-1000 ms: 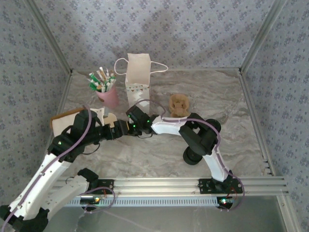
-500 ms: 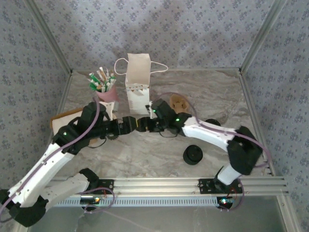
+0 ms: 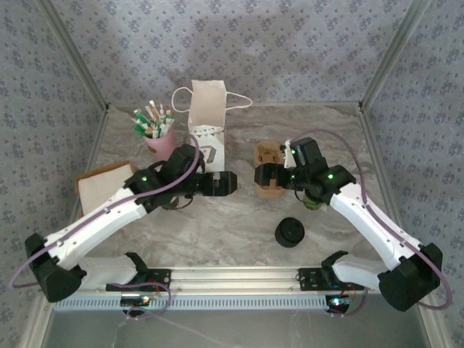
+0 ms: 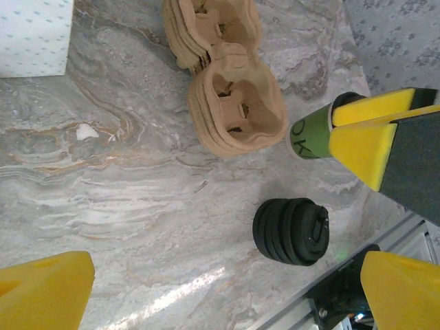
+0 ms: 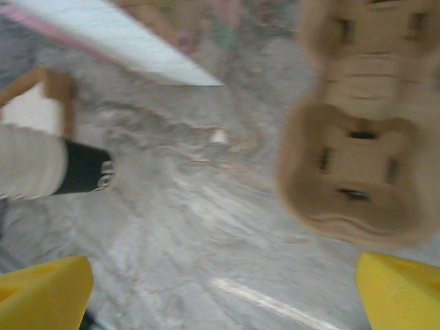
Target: Pack the takeout coffee
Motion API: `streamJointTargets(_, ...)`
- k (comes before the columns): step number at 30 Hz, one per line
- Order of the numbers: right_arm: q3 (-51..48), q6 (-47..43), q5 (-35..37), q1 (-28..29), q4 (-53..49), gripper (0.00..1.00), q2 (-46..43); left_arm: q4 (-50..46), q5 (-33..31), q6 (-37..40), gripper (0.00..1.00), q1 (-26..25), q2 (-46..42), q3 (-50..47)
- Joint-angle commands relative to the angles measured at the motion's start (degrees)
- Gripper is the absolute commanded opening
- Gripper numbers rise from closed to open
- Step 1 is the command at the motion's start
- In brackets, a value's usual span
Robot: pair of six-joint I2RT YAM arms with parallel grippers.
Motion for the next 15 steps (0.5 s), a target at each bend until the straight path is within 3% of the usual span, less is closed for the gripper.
streamJointTargets(1,1.8,1.4,8.4,-1.7,-8.4,1.00,0.0,5.0,-0.6,-0.7,1.00,-1.4,4.0,2.0)
streamJointTargets(11,3.0,-4.3,-7.4,-12.5,-1.4,1.00,4.1,10.2,0.8,0.1,0.96,-1.1,17.4,5.9)
streamJointTargets(15,7.3,-5.4,-3.9,-11.5,-3.3,0.95,9.5,13.0,3.5,-0.5,0.83,1.0,21.1,6.0)
